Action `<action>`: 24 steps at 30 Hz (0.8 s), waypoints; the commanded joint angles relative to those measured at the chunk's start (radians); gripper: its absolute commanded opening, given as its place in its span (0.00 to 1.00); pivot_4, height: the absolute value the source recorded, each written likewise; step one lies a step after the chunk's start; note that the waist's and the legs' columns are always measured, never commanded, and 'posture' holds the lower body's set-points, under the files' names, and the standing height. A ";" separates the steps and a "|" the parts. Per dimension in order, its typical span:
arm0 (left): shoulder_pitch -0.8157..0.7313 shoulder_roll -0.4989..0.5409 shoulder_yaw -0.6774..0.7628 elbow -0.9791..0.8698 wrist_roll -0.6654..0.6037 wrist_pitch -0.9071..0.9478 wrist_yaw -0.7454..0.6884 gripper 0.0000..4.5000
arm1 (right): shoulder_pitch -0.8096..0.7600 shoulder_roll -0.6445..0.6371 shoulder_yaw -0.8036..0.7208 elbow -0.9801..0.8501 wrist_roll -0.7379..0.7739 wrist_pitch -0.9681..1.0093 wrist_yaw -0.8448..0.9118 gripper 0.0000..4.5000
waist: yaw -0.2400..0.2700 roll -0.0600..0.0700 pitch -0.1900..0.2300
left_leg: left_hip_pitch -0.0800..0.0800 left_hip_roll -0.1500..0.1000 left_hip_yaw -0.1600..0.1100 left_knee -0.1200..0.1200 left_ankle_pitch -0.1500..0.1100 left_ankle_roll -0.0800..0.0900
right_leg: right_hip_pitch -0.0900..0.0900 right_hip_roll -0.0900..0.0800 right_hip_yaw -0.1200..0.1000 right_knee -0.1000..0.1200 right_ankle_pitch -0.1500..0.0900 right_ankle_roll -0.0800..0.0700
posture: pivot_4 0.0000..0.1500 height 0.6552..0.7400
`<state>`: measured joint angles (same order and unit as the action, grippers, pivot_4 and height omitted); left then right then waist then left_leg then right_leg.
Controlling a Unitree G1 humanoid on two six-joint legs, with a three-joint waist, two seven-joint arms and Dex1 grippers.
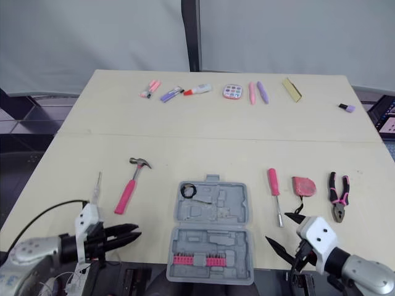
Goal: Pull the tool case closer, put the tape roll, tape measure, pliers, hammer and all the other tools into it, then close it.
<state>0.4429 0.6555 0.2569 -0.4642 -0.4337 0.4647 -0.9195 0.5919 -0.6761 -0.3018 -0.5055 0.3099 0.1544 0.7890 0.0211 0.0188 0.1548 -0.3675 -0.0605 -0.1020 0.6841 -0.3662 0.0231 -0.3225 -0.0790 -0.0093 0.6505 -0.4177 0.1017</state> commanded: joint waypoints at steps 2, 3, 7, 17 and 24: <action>0.067 -0.012 0.030 -0.032 0.007 -0.063 0.015 0.07 | 0.014 0.009 0.009 -0.006 0.005 -0.012 0.017 0.88 | 0.002 0.000 0.000 | 0.000 0.000 0.000 0.000 0.000 0.000 | 0.001 0.000 0.000 -0.006 0.000 0.000 | 1.00 0.69; 0.074 -0.014 0.029 -0.027 0.008 -0.073 0.017 0.00 | 0.015 0.009 0.011 -0.005 0.004 -0.014 0.017 0.80 | 0.002 0.000 0.000 | 0.000 0.000 0.000 0.000 0.000 0.000 | 0.001 0.000 0.000 -0.006 0.000 0.000 | 1.00 0.69; 0.080 -0.021 0.024 0.012 0.020 -0.125 0.022 0.00 | 0.016 0.006 0.012 -0.004 0.007 -0.011 0.021 0.36 | 0.001 0.000 0.000 | 0.000 0.000 0.001 0.000 0.000 0.000 | 0.001 0.000 0.000 -0.006 0.000 0.000 | 1.00 0.69; 0.070 -0.030 0.001 0.114 0.051 -0.290 -0.005 0.19 | 0.024 0.014 -0.013 -0.019 0.031 0.065 -0.001 0.18 | 0.000 0.000 0.000 | 0.000 0.001 0.002 -0.001 0.000 0.000 | 0.001 0.000 -0.001 -0.006 0.000 0.000 | 1.00 0.69; 0.056 -0.045 -0.001 0.113 -0.009 -0.401 -0.098 0.99 | 0.030 0.041 -0.039 -0.023 0.027 0.068 -0.025 0.98 | 0.000 0.000 0.000 | 0.000 0.001 0.002 -0.001 0.000 0.000 | 0.001 0.000 -0.001 -0.006 0.000 0.000 | 1.00 0.69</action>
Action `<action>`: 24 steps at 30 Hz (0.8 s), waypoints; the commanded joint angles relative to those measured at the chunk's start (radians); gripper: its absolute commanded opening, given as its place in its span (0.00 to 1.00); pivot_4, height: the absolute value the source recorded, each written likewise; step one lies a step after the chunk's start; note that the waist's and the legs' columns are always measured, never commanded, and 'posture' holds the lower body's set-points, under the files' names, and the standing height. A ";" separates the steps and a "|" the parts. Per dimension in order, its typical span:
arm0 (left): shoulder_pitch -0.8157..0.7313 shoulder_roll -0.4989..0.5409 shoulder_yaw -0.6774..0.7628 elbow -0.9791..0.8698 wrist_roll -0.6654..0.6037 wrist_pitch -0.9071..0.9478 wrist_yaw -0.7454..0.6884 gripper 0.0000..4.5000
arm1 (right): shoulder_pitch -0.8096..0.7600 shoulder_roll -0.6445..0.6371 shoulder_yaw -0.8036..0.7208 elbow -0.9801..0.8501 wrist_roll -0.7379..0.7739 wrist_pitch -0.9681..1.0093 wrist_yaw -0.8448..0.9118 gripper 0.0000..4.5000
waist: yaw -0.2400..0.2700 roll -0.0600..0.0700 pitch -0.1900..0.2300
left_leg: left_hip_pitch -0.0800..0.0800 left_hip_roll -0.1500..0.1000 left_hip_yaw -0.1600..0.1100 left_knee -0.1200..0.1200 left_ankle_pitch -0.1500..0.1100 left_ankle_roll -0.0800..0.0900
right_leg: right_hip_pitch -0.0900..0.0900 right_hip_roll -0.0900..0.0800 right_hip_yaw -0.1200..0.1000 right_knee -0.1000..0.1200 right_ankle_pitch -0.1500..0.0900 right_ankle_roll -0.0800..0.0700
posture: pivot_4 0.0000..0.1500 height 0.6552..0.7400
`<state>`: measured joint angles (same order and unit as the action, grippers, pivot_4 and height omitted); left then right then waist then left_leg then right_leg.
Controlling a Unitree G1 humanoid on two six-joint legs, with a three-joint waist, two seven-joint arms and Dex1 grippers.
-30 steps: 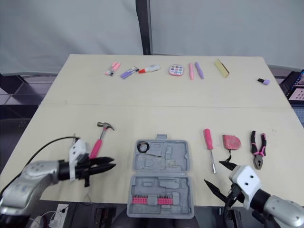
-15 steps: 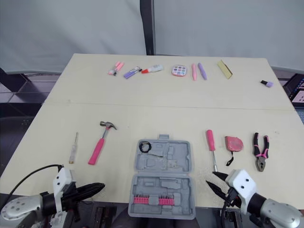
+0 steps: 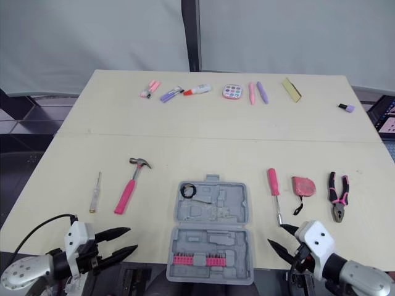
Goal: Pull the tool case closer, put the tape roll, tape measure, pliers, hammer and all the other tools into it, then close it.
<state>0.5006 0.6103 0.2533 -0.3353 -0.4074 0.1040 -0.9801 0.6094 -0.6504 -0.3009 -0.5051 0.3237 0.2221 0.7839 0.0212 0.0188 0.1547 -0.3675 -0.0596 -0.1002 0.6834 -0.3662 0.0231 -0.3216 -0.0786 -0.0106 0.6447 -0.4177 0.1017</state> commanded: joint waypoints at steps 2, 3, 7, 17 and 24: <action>-0.015 0.001 0.000 -0.023 -0.047 -0.056 -0.053 1.00 | 0.012 0.026 -0.051 -0.030 0.017 0.010 -0.033 0.99 | 0.000 0.000 0.000 | 0.000 0.000 0.000 0.000 0.000 0.000 | 0.000 0.000 0.000 0.000 0.000 0.000 | 1.00 0.69; -0.037 0.004 -0.002 -0.031 -0.058 -0.052 -0.055 1.00 | 0.007 0.039 -0.064 -0.035 0.025 0.028 -0.052 0.99 | 0.000 0.000 0.000 | 0.000 0.000 0.000 0.000 0.000 0.000 | 0.000 0.000 0.000 0.000 0.000 0.000 | 1.00 0.69; -0.126 0.016 -0.031 -0.057 -0.081 -0.031 -0.066 1.00 | -0.021 0.086 -0.120 -0.042 0.032 0.070 -0.135 0.99 | 0.001 0.000 0.000 | 0.000 0.000 0.000 0.000 0.000 0.000 | 0.000 0.000 0.000 0.001 0.000 0.000 | 1.00 0.69; -0.322 0.030 -0.115 -0.072 -0.089 0.053 -0.047 1.00 | -0.143 0.132 -0.174 0.002 0.018 0.217 -0.301 0.99 | -0.015 0.001 0.000 | 0.001 0.000 0.001 0.000 0.000 0.000 | -0.002 0.001 0.000 0.009 0.000 0.000 | 1.00 0.69; -0.417 0.017 -0.181 -0.079 -0.054 0.099 0.010 1.00 | -0.303 0.134 -0.158 0.076 0.060 0.469 -0.392 0.99 | -0.023 0.001 0.000 | 0.002 0.000 0.000 0.000 0.000 0.000 | -0.003 0.001 0.000 0.012 0.000 0.000 | 1.00 0.69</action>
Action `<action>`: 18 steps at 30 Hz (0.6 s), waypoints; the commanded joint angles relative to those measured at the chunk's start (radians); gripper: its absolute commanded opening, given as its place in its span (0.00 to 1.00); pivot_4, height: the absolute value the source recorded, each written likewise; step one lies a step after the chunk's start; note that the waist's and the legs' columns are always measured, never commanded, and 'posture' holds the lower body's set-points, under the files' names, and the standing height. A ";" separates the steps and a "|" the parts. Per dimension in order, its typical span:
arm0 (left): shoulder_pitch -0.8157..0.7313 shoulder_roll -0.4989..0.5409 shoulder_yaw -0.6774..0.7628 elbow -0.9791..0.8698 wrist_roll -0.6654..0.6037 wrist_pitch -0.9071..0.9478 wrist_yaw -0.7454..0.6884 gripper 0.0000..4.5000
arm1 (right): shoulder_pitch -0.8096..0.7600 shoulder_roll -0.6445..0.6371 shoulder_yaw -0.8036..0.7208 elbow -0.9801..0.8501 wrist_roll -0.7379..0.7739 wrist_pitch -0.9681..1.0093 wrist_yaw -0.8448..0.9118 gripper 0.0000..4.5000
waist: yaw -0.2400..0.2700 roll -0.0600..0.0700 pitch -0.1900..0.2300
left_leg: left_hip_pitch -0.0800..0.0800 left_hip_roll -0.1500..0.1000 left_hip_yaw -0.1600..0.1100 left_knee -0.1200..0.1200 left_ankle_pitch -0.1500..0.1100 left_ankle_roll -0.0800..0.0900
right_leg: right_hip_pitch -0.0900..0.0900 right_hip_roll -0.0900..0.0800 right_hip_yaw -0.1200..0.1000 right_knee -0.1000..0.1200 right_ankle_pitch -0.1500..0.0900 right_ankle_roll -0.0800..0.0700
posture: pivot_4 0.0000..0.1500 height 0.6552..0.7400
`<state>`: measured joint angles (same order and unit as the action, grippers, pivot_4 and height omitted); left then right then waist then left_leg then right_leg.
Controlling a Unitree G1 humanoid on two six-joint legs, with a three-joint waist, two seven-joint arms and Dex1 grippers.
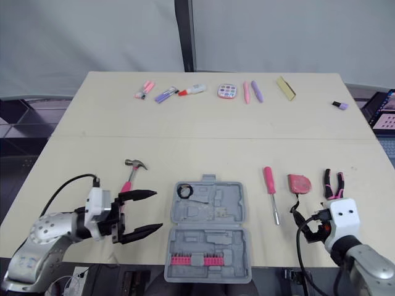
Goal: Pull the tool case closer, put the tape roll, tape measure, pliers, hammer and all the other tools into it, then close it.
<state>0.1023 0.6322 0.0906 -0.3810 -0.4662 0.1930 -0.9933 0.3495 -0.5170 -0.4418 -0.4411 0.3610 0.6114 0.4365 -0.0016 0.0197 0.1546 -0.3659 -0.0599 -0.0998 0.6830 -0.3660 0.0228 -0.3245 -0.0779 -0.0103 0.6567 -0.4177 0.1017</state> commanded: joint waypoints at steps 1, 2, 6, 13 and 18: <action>-0.026 -0.005 -0.024 -0.038 0.005 0.017 0.030 1.00 | -0.064 0.004 -0.018 0.019 0.029 0.106 -0.055 0.99 | 0.000 0.000 0.000 | 0.000 0.000 0.000 0.000 0.000 0.000 | 0.000 0.000 0.000 0.000 0.000 0.000 | 1.00 0.69; -0.034 -0.005 -0.031 -0.041 0.006 0.024 0.037 1.00 | -0.085 0.006 -0.016 0.030 0.034 0.136 -0.064 0.99 | 0.000 0.001 0.000 | 0.000 0.000 0.000 0.000 0.000 0.000 | 0.000 0.000 0.000 0.000 0.000 0.000 | 1.00 0.69; -0.067 -0.007 -0.058 -0.047 0.012 0.045 0.065 1.00 | -0.157 0.027 -0.012 0.064 0.060 0.194 -0.080 0.99 | 0.000 0.001 0.000 | 0.000 0.000 0.000 0.000 0.000 0.000 | -0.001 0.000 0.000 0.001 0.000 0.000 | 1.00 0.69; -0.106 -0.009 -0.087 -0.069 0.011 0.079 0.103 1.00 | -0.238 0.041 0.030 0.116 0.036 0.217 -0.108 0.99 | -0.001 0.001 0.000 | 0.000 -0.001 0.000 0.000 0.000 0.000 | -0.001 0.000 0.000 0.002 0.000 0.000 | 1.00 0.69; -0.108 -0.002 -0.089 -0.089 0.006 0.098 0.117 1.00 | -0.280 0.053 0.058 0.164 0.012 0.207 -0.130 0.99 | -0.002 0.001 0.000 | -0.001 0.000 0.000 0.000 0.000 0.000 | -0.002 0.000 0.000 0.002 0.000 0.000 | 1.00 0.69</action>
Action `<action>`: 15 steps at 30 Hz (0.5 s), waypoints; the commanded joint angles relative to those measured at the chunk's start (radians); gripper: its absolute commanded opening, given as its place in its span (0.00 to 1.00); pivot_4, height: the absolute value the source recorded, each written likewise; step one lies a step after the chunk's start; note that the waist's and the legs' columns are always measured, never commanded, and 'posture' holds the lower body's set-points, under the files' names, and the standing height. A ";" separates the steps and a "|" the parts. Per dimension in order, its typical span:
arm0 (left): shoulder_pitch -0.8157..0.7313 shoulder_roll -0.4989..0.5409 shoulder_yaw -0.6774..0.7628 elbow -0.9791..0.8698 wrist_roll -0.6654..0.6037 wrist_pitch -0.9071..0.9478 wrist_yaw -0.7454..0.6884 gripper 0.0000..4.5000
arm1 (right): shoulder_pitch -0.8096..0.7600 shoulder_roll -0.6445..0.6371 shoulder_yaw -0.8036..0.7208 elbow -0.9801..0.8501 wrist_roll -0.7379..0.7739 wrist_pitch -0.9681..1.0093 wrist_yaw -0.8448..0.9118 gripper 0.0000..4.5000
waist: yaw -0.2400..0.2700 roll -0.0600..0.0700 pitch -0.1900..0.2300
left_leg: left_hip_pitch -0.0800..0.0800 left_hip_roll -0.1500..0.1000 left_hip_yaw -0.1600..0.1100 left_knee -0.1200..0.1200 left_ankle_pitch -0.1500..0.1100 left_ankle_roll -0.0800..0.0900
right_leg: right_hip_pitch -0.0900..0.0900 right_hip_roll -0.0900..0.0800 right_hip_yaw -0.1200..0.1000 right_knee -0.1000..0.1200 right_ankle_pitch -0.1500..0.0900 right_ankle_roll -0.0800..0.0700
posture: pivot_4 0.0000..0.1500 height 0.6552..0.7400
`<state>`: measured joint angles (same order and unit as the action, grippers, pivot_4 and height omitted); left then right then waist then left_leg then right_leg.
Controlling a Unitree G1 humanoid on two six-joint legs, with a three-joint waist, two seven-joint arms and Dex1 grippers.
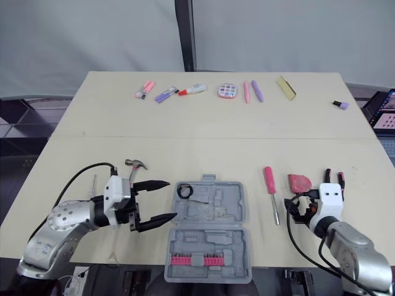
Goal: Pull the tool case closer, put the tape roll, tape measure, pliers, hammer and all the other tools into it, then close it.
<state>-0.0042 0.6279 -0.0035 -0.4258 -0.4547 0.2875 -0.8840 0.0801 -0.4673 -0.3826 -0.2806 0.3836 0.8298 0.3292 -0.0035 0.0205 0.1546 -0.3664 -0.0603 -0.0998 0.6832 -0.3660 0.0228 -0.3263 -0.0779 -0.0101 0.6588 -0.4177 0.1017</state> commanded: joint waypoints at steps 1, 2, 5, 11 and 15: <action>-0.002 0.005 0.007 -0.047 -0.006 0.008 0.010 1.00 | -0.016 0.006 0.004 0.011 -0.014 -0.015 -0.025 0.99 | 0.000 0.000 0.000 | 0.000 0.000 0.000 0.000 0.000 0.000 | 0.000 0.000 0.000 0.000 0.000 0.000 | 1.00 0.69; -0.004 0.007 0.008 -0.051 -0.007 0.013 0.013 1.00 | -0.020 0.008 0.008 0.018 -0.017 -0.018 -0.027 0.99 | 0.000 0.000 0.000 | 0.000 0.000 0.000 0.000 0.000 0.000 | 0.000 0.000 0.000 0.000 0.000 0.000 | 1.00 0.69; -0.008 0.010 0.012 -0.062 -0.010 0.026 0.018 1.00 | -0.031 0.013 0.018 0.037 -0.027 -0.026 -0.031 0.99 | 0.000 0.000 0.000 | 0.000 0.000 0.000 0.000 0.000 0.000 | 0.000 0.000 0.000 0.000 0.000 0.000 | 1.00 0.69; -0.003 0.014 0.016 -0.077 -0.010 0.038 0.023 1.00 | -0.047 0.013 0.027 0.064 -0.036 -0.036 -0.034 0.99 | 0.000 0.000 0.000 | 0.000 0.000 0.000 0.000 0.000 0.000 | 0.000 0.000 0.000 0.000 0.000 0.000 | 1.00 0.69; 0.000 0.013 0.015 -0.082 -0.011 0.042 0.025 1.00 | -0.049 0.013 0.025 0.065 -0.036 -0.030 -0.032 0.82 | 0.000 0.000 0.000 | 0.000 0.000 0.000 0.000 0.000 0.000 | 0.000 0.000 0.000 0.000 0.000 0.000 | 1.00 0.69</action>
<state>-0.0077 0.6345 -0.0028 -0.4649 -0.4555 0.3324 -0.8621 0.0267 -0.4565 -0.3542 -0.2149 0.3510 0.8049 0.3058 -0.0035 0.0204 0.1547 -0.3664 -0.0601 -0.0998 0.6832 -0.3660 0.0228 -0.3264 -0.0778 -0.0100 0.6588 -0.4176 0.1017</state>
